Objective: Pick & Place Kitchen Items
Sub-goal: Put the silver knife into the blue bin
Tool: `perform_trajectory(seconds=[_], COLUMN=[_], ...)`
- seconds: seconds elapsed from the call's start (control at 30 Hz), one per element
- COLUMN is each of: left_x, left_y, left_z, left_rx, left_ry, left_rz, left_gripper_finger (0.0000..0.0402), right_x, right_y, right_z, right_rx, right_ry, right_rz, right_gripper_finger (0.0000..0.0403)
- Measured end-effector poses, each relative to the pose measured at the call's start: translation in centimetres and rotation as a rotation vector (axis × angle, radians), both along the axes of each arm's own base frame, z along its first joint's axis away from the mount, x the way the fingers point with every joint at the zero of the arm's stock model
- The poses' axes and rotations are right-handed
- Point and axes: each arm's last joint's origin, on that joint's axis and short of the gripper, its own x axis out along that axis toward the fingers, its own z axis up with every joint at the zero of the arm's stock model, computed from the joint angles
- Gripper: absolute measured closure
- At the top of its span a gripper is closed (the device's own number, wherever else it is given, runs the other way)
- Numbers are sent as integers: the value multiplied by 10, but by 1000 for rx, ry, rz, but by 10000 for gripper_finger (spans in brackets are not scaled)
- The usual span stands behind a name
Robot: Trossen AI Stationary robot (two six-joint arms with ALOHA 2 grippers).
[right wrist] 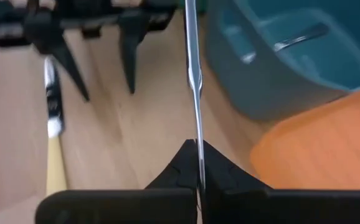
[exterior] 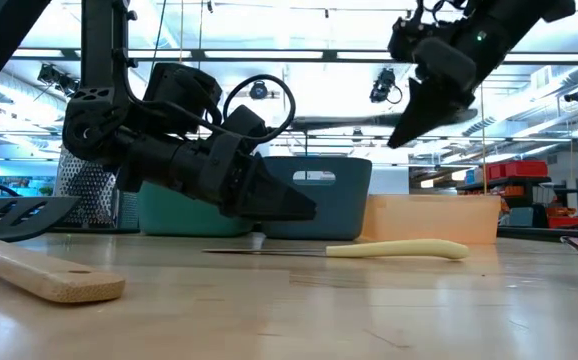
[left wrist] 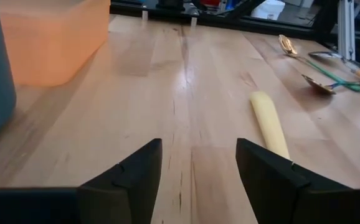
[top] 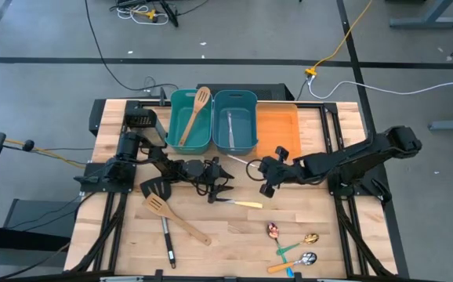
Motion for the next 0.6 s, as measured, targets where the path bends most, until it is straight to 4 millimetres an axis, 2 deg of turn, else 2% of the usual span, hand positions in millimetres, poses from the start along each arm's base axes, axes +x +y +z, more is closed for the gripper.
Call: perform_trajectory(seconds=[0.23, 0.6], left_x=[0, 1], left_y=[-3, -15], left_z=[0, 7], left_rx=[-33, -35], left_ry=[-3, -69], left_rz=[-3, -41], left_gripper_finger=[191, 191], right_x=[-1, 15], right_y=[-10, -34], right_z=[8, 24], right_rx=[33, 57], right_ry=[-85, -298], right_rz=[-127, -197], right_gripper_finger=[401, 401])
